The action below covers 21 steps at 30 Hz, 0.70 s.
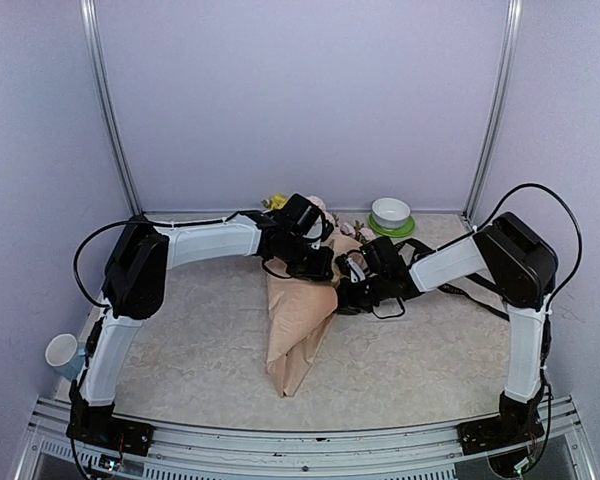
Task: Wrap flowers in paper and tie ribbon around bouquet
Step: Fold the 2/3-folded wrapping paper at the center of the board.
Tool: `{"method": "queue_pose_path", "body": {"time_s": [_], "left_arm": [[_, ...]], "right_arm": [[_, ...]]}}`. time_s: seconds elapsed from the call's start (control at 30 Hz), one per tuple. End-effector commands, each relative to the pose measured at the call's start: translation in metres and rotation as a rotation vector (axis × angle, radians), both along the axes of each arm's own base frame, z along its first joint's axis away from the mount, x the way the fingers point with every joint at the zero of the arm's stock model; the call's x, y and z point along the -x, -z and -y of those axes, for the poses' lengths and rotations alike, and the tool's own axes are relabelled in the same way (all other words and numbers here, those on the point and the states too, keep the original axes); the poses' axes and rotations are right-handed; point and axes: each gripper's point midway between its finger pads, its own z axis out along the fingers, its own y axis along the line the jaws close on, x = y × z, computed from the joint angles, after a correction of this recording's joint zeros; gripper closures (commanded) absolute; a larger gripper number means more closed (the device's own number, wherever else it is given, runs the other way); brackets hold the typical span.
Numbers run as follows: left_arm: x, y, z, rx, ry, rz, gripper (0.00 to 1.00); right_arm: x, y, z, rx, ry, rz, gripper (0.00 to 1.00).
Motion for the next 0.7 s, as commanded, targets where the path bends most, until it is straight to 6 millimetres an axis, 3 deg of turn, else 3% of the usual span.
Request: {"method": "queue_pose_path", "body": {"time_s": [0.0, 0.1, 0.37, 0.47, 0.53, 0.57, 0.67], "left_arm": [[-0.005, 0.025, 0.002, -0.022, 0.001, -0.053, 1.0], [-0.005, 0.039, 0.001, -0.028, 0.005, -0.085, 1.0], [-0.012, 0.042, -0.002, -0.028, -0.013, -0.086, 1.0], [-0.013, 0.042, -0.002, -0.027, -0.014, -0.083, 1.0], [-0.013, 0.042, -0.001, -0.025, -0.014, -0.082, 1.0], [-0.013, 0.042, -0.001, -0.025, -0.014, -0.082, 1.0], [-0.013, 0.042, -0.002, -0.026, -0.017, -0.083, 1.0]], "right_arm": [[-0.002, -0.022, 0.008, -0.01, 0.039, 0.032, 0.99], [-0.002, -0.045, 0.017, -0.003, 0.075, 0.082, 0.99], [-0.002, -0.089, 0.047, 0.061, 0.17, 0.195, 0.93], [0.003, -0.103, 0.044, 0.041, 0.144, 0.233, 0.74], [0.01, -0.111, 0.032, 0.011, 0.084, 0.255, 0.51], [0.013, -0.111, 0.026, 0.008, 0.053, 0.25, 0.45], [0.018, -0.097, 0.014, 0.063, 0.014, 0.23, 0.41]]}}
